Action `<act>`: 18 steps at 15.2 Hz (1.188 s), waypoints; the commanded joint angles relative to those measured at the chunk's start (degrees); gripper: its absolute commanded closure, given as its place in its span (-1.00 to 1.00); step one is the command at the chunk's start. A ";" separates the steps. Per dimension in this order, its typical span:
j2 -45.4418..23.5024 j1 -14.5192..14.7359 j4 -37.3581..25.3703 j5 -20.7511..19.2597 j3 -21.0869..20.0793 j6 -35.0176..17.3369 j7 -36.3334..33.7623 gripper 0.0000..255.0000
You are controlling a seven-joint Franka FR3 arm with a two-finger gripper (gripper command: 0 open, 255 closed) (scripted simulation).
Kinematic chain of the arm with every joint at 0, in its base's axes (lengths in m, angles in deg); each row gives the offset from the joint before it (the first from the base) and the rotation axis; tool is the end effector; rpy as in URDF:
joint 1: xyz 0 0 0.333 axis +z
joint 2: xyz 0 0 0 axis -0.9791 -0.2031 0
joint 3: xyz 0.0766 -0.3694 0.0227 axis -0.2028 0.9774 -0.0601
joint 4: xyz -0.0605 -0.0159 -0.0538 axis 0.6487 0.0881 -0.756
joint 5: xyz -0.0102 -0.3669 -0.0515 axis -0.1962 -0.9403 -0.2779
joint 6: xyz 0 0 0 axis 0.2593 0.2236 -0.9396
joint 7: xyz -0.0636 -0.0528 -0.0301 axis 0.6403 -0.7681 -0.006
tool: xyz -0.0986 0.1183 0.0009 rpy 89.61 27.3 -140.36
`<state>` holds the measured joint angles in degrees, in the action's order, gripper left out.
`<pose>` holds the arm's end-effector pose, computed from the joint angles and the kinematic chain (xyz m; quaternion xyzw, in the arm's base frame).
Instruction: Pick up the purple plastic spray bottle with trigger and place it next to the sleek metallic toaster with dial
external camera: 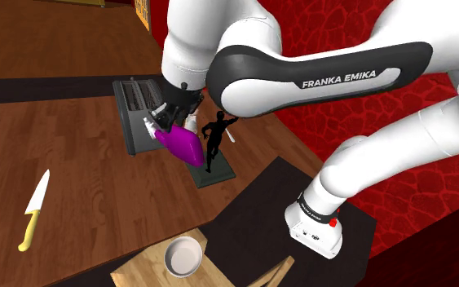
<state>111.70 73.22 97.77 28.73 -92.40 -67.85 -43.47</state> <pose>0.3230 0.3081 0.5332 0.9867 -0.0024 0.1572 0.0415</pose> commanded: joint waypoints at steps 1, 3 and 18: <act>-1.04 -1.09 -0.11 -0.75 1.52 -0.89 2.14 1.00; -2.54 -2.40 -0.57 -1.72 2.93 -1.86 4.18 1.00; -19.78 -12.16 -12.77 -10.84 10.40 -5.68 16.11 1.00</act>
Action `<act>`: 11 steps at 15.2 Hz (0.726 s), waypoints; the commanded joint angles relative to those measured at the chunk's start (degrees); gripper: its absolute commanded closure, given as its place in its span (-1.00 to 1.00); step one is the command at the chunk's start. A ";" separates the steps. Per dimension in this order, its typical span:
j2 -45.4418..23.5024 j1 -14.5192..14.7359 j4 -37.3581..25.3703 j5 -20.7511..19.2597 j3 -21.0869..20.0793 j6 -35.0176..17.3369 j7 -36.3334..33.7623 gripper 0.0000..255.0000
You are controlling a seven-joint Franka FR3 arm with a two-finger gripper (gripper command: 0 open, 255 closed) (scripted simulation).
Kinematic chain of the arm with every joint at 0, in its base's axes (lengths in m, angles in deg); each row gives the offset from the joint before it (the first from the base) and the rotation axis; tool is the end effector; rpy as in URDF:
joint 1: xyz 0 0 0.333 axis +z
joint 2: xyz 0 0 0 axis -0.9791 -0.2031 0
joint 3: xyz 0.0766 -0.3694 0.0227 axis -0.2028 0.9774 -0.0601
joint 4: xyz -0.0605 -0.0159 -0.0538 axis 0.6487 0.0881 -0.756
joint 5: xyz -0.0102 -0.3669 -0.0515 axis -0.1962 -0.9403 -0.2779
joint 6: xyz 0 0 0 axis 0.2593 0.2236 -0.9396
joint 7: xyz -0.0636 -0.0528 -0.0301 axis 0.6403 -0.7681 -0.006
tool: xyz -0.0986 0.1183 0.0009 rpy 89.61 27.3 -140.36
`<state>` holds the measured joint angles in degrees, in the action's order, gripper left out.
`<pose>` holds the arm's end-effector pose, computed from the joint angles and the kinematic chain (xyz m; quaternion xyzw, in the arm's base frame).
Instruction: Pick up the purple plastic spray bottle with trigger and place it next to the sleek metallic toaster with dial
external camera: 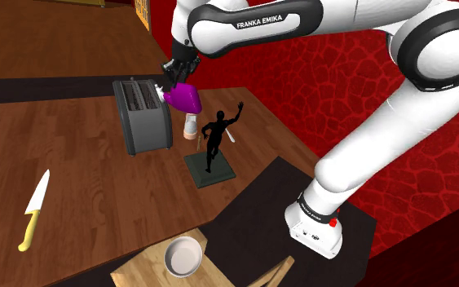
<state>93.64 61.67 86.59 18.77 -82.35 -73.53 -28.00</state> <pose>0.5135 0.1555 0.5411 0.9868 -0.0025 0.1568 0.0415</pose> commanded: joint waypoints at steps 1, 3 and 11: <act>-3.18 -1.10 -2.96 -1.56 0.74 0.06 1.25 1.00; -6.20 -1.98 -5.93 -2.93 1.49 0.28 2.43 1.00; -10.04 -2.51 -5.31 -5.51 2.24 -3.62 2.02 1.00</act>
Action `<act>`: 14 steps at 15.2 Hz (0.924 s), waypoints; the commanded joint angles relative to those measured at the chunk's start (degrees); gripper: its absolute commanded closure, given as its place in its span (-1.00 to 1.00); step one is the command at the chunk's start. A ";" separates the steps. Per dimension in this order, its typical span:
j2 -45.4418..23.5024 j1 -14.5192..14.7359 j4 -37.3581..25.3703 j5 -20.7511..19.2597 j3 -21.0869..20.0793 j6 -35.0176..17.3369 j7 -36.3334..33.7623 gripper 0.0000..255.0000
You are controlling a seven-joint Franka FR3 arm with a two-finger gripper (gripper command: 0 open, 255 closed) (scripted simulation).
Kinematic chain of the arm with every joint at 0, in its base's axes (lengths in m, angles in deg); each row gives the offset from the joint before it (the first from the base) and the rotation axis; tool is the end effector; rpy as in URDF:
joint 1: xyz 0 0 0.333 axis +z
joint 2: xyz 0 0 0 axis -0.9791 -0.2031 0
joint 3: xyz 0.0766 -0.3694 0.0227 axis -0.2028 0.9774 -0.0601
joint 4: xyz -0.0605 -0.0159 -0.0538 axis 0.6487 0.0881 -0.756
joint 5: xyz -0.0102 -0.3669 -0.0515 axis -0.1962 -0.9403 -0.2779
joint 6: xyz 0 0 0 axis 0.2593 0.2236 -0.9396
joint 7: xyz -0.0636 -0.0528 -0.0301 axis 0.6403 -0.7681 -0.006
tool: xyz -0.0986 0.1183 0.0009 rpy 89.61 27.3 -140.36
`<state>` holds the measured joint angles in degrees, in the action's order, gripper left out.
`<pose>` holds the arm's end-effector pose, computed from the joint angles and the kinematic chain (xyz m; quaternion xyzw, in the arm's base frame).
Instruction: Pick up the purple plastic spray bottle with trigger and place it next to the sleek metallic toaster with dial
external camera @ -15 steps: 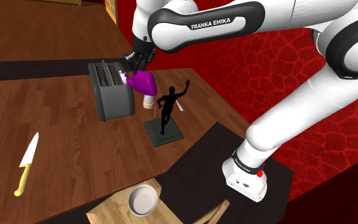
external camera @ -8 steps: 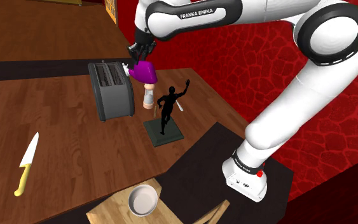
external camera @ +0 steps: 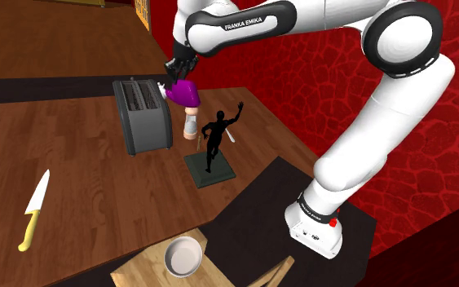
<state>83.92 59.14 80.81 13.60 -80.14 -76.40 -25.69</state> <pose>0.5810 0.1026 0.5169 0.9867 -0.0021 0.1568 0.0417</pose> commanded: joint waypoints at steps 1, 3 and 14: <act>-0.56 0.03 0.99 -0.63 0.04 -1.45 -0.56 1.00; -1.07 0.08 1.99 -1.26 0.09 -2.83 -1.13 1.00; -4.80 0.51 6.51 -5.88 0.70 -10.10 -5.10 1.00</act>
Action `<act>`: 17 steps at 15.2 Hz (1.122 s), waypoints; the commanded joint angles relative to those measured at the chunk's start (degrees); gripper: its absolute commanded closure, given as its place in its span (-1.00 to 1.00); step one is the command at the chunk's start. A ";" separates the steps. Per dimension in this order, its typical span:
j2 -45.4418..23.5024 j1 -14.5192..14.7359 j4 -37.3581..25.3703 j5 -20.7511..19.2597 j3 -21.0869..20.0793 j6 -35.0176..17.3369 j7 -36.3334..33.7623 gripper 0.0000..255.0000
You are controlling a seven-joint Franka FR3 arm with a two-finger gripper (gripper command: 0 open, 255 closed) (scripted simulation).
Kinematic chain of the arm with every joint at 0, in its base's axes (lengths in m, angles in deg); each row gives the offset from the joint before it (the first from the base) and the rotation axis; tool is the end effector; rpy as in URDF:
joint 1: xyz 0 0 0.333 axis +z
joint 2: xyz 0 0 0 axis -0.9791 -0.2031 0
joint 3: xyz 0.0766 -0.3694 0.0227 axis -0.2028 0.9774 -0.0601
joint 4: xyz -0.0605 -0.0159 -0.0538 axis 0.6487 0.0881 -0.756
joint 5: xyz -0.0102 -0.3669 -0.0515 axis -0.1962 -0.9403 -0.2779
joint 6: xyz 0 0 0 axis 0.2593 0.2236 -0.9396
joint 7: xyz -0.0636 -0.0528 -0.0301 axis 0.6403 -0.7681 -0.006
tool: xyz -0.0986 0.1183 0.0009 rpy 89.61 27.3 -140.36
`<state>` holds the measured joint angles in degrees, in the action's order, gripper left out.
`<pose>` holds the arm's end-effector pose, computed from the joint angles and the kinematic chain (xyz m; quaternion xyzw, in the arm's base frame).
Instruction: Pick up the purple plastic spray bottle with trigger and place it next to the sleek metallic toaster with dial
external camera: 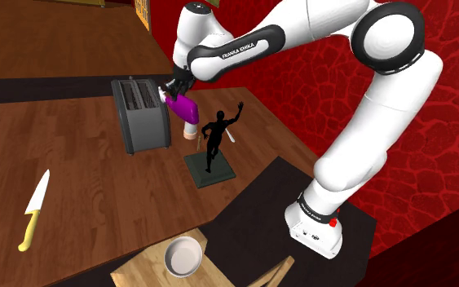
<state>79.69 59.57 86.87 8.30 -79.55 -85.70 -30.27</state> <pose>0.5877 0.1009 0.4479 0.9865 -0.0019 0.1579 0.0421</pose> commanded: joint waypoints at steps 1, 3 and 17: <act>-0.98 0.15 0.78 -1.10 0.21 -1.44 -0.96 1.00; -1.83 0.33 1.39 -2.20 0.46 -2.68 -1.87 1.00; -8.83 2.62 4.04 -11.47 3.72 -10.68 -9.44 1.00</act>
<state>71.44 61.95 90.82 -2.38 -76.16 -95.75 -39.05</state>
